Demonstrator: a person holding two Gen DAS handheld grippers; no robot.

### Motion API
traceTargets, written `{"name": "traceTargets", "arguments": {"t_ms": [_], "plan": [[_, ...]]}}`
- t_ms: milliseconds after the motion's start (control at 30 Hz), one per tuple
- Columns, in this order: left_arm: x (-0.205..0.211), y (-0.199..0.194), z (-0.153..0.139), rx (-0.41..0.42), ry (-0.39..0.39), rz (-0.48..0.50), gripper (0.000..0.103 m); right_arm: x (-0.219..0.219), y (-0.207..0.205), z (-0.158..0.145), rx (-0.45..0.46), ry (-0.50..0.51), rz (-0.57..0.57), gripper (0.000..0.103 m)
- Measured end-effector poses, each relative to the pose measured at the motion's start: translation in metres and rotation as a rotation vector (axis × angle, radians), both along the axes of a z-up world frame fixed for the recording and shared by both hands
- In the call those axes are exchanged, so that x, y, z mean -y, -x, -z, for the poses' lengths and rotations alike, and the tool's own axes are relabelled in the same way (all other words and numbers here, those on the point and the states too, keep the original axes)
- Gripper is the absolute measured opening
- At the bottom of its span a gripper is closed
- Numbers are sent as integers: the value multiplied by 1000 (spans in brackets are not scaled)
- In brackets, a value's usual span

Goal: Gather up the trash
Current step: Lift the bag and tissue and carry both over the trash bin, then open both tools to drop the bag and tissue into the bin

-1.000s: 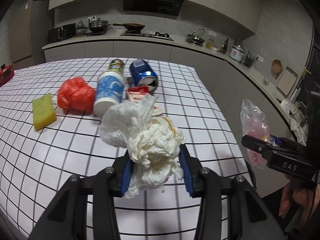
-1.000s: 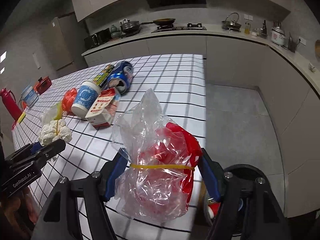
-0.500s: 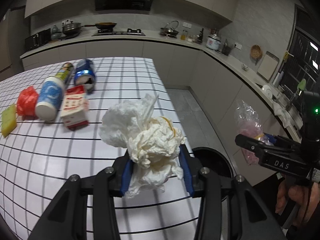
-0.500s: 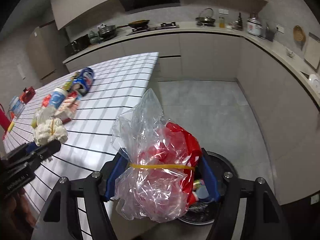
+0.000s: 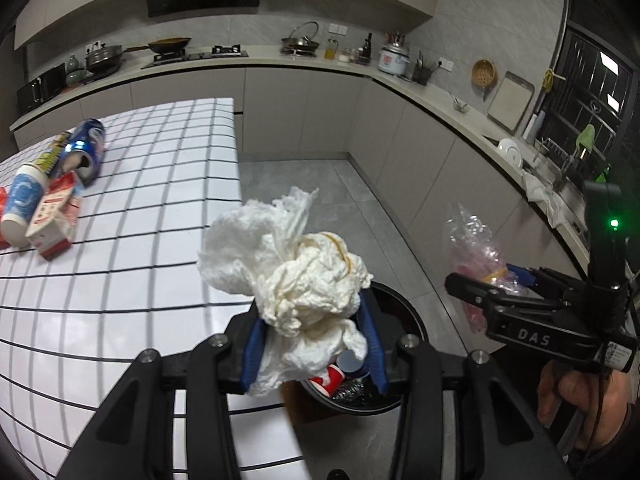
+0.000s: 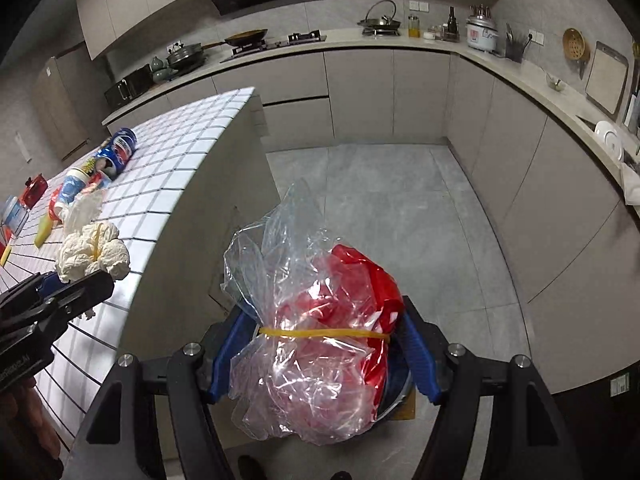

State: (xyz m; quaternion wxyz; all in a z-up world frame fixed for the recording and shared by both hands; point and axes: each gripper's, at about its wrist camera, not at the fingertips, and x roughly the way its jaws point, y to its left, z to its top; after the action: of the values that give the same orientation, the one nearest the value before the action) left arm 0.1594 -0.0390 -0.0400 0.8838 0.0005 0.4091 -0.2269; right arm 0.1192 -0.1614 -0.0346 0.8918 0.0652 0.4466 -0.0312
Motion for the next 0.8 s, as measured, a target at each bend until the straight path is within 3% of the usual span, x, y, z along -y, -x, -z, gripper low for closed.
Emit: {"name": "traceTargets", "arguments": {"t_ms": [367,733,767,800], "plan": [[50,5,40,-98,0,0,44,34,-9,61,-117,30,-68,72],[84,-3,91,-217,-25,-31,45,43,-28,123,-200,76,-229,72],[87,-4,94,-234,-14,-28,46,43,-28,127,-205,79,-244,72],[87,-5,96,-248,-3,-26,55,42,-30,135,-211,81,-282,72]]}}
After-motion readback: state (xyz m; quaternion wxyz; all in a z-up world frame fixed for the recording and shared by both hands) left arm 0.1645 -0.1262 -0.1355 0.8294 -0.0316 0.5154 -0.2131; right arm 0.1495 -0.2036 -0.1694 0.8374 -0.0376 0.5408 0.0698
